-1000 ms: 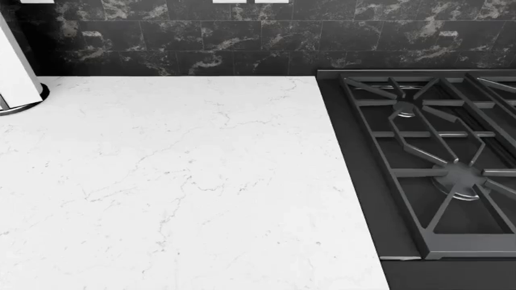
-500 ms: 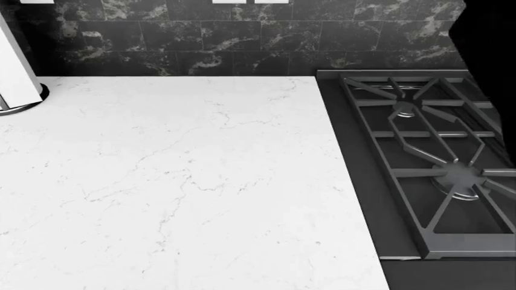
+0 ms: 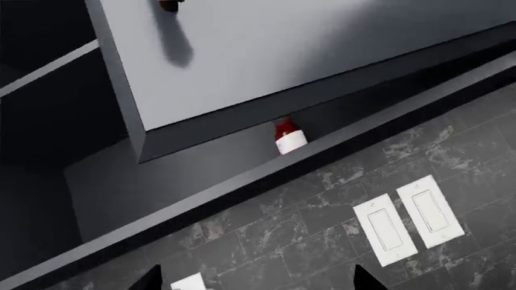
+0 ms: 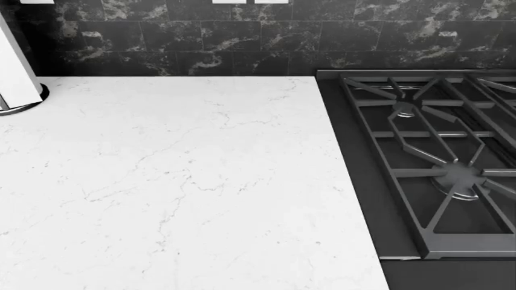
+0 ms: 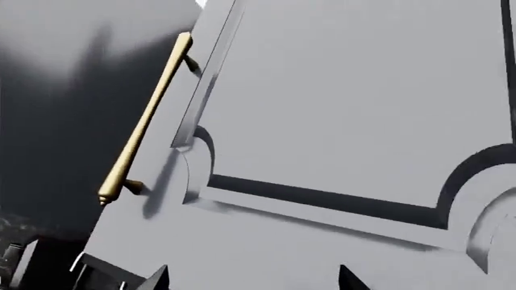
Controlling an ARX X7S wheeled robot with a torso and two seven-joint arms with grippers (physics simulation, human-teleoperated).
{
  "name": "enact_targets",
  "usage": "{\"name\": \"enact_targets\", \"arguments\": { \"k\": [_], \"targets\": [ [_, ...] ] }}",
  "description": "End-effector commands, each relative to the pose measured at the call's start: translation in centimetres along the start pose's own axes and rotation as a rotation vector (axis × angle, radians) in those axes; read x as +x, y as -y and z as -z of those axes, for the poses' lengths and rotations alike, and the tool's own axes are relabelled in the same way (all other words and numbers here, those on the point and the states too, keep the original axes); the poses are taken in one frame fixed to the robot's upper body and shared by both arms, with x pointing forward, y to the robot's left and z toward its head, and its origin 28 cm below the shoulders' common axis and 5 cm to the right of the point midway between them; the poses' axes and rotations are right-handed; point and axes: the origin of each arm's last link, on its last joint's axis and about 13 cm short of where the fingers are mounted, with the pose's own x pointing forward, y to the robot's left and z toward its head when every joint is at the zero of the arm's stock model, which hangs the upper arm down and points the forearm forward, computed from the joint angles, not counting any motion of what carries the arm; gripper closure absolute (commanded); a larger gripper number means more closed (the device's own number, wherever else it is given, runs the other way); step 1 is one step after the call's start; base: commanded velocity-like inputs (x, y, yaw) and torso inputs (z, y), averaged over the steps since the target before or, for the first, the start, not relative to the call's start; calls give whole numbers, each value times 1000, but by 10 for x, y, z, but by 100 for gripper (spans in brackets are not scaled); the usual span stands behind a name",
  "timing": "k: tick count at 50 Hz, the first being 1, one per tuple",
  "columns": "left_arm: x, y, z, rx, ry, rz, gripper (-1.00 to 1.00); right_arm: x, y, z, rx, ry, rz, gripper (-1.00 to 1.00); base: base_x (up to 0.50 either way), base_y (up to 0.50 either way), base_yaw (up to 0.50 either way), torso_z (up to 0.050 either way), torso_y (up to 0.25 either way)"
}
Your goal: Pick and place the shaker into the drawer. Then close the cabinet.
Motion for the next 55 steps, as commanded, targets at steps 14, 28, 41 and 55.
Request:
{"name": "enact_targets", "arguments": {
  "k": [14, 28, 41, 55],
  "targets": [
    [21, 61, -96, -30, 366, 477, -100, -140, 24, -39, -219, 65, 601, -100, 0, 0, 0, 0, 0],
    [82, 34, -163, 131, 563, 445, -100, -147, 26, -40, -212, 62, 624, -100, 0, 0, 0, 0, 0],
    [177, -26, -201, 220, 625, 124, -100, -147, 25, -35, -217, 32, 630, -100, 0, 0, 0, 0, 0],
    [243, -11, -79, -30, 15, 23, -100, -153, 23, -23, -201, -26, 631, -100, 0, 0, 0, 0, 0]
  ]
}}
